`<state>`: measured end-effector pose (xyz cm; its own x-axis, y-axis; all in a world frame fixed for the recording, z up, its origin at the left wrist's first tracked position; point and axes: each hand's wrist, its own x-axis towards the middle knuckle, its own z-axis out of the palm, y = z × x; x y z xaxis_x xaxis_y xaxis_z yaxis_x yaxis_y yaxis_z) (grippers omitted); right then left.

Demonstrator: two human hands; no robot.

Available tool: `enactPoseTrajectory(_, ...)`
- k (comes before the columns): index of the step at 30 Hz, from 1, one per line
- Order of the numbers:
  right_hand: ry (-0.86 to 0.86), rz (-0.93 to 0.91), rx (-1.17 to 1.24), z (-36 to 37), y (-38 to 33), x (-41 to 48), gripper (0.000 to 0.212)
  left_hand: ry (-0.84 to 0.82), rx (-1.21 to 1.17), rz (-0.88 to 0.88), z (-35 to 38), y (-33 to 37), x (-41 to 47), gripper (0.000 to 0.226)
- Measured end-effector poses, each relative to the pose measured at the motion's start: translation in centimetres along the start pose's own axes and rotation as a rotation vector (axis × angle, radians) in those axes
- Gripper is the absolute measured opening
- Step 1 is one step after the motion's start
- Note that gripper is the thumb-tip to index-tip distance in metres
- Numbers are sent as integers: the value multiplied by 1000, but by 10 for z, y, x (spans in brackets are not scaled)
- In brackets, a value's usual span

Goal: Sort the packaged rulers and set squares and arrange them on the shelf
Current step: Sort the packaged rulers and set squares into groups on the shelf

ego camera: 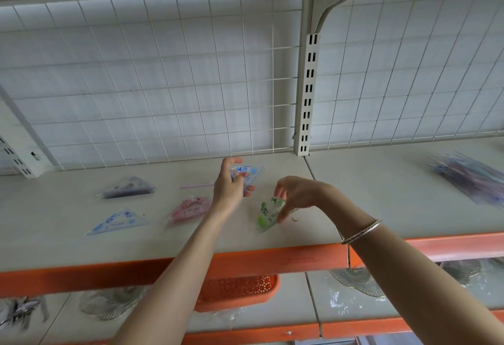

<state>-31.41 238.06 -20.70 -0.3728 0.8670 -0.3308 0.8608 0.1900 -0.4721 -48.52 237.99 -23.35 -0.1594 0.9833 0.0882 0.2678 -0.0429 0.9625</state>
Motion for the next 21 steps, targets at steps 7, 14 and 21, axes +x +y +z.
enactPoseTrajectory(7, 158, -142, 217, 15, 6, 9, 27, -52, 102, 28, -1, -7, -4, 31)
enactPoseTrajectory(14, 338, -167, 229, 20, 12, 9, 19, -25, 167, 107, 5, -12, -6, 42)
enactPoseTrajectory(21, 405, -172, 273, 26, 11, 11, 18, -47, 212, 131, 12, -14, -8, 46)
